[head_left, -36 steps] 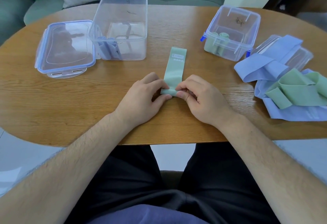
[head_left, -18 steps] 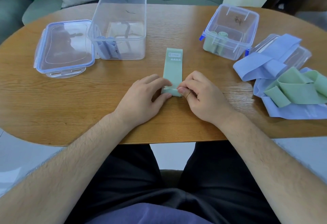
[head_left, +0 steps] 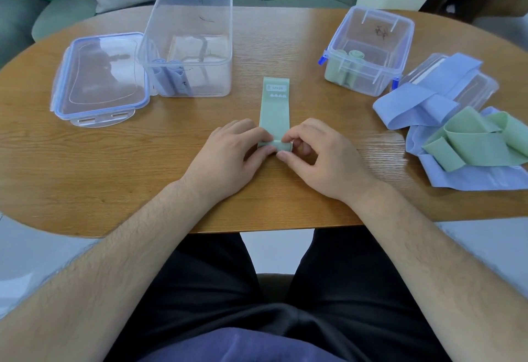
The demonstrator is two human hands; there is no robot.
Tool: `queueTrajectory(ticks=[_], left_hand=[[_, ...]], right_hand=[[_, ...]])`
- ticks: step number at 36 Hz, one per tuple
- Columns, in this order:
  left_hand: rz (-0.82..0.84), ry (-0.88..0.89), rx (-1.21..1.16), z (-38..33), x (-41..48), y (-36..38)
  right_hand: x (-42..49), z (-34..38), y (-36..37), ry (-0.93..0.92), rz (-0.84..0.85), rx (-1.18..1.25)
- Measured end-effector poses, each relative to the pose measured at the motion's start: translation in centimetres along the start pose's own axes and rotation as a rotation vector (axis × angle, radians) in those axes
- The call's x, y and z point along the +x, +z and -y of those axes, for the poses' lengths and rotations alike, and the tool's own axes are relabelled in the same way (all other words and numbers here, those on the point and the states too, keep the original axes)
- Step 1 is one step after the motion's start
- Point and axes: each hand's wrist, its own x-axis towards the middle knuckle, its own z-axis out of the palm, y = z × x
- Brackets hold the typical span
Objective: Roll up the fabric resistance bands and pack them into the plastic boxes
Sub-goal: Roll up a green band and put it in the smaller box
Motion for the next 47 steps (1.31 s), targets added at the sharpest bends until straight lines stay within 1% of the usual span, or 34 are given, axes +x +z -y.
queueTrajectory(ticks=[9, 13, 16, 28, 33, 39, 43, 47], left_hand=[[-0.036, -0.043, -0.066, 0.3, 0.8, 0.1], [0.021, 0.011, -0.022, 0.7, 1.0, 0.0], [0.037, 0.009, 0.007, 1.0, 1.5, 0.1], [-0.020, 0.069, 0.038, 1.2, 2.1, 0.0], [0.011, 0.063, 0.131, 1.7, 2.2, -0.4], [0.059, 0.018, 0.087, 2.0, 2.8, -0.2], [0.047, -0.001, 0.029, 2.0, 3.0, -0.2], [0.051, 0.012, 0.022, 2.1, 2.9, -0.4]], right_hand=[[0.9, -0.9, 0.3, 0.032, 0.008, 0.009], [1.6, -1.5, 0.7, 0.066, -0.008, 0.006], [1.6, -1.4, 0.6, 0.061, -0.030, 0.019], [2.2, -1.4, 0.2, 0.038, -0.006, 0.042], [3.0, -1.8, 0.0, 0.063, 0.023, 0.053], [3.9, -2.1, 0.1, 0.096, 0.044, 0.032], [3.6, -1.8, 0.2, 0.022, -0.015, 0.036], [3.2, -1.5, 0.2, -0.014, 0.007, 0.023]])
